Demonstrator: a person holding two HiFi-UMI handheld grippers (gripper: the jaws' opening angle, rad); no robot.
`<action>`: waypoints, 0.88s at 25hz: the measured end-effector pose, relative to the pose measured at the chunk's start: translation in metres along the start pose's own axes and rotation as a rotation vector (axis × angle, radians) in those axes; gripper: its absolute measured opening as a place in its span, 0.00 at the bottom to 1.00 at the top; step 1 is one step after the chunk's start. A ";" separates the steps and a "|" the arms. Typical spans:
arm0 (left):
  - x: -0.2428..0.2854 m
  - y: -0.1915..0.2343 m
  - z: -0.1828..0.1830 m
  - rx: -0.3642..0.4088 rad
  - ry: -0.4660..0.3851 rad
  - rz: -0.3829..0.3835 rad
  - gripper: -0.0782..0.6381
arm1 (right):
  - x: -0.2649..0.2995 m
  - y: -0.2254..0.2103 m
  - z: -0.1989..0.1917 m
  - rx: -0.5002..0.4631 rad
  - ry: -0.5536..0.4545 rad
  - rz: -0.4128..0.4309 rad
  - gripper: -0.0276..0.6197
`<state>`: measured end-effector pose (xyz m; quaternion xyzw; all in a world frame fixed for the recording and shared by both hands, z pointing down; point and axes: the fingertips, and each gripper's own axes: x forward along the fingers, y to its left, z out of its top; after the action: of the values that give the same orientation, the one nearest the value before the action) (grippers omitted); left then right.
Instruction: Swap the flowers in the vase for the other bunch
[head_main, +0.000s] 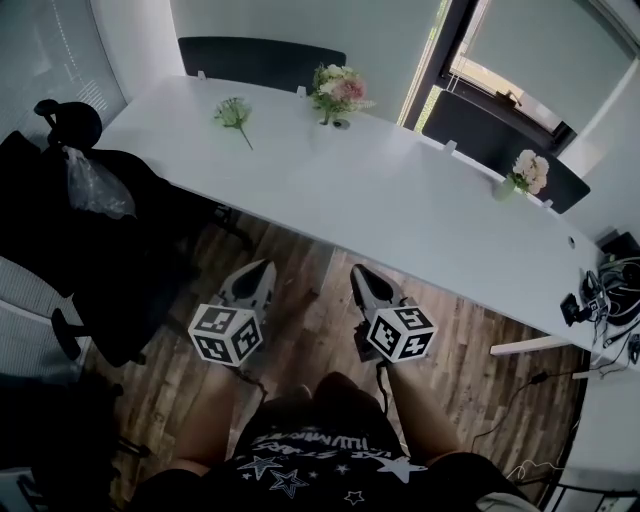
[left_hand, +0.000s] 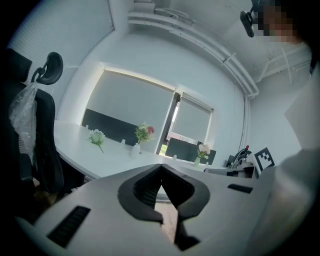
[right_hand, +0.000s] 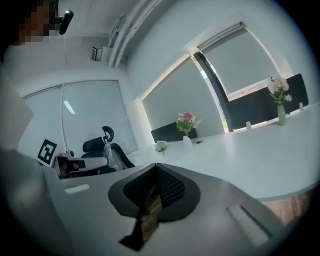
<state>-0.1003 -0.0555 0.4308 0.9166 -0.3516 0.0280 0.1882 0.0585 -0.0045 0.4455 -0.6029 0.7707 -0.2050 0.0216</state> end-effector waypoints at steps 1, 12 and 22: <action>0.003 0.001 0.001 0.005 0.003 -0.002 0.12 | 0.002 -0.003 0.001 0.006 -0.003 -0.004 0.05; 0.064 0.033 0.006 0.017 0.037 0.016 0.12 | 0.071 -0.048 0.015 0.041 0.006 0.020 0.05; 0.143 0.057 0.028 0.021 0.053 0.029 0.12 | 0.137 -0.098 0.048 0.080 0.008 0.033 0.05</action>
<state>-0.0329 -0.1952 0.4497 0.9123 -0.3595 0.0585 0.1872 0.1253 -0.1651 0.4642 -0.5879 0.7718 -0.2378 0.0461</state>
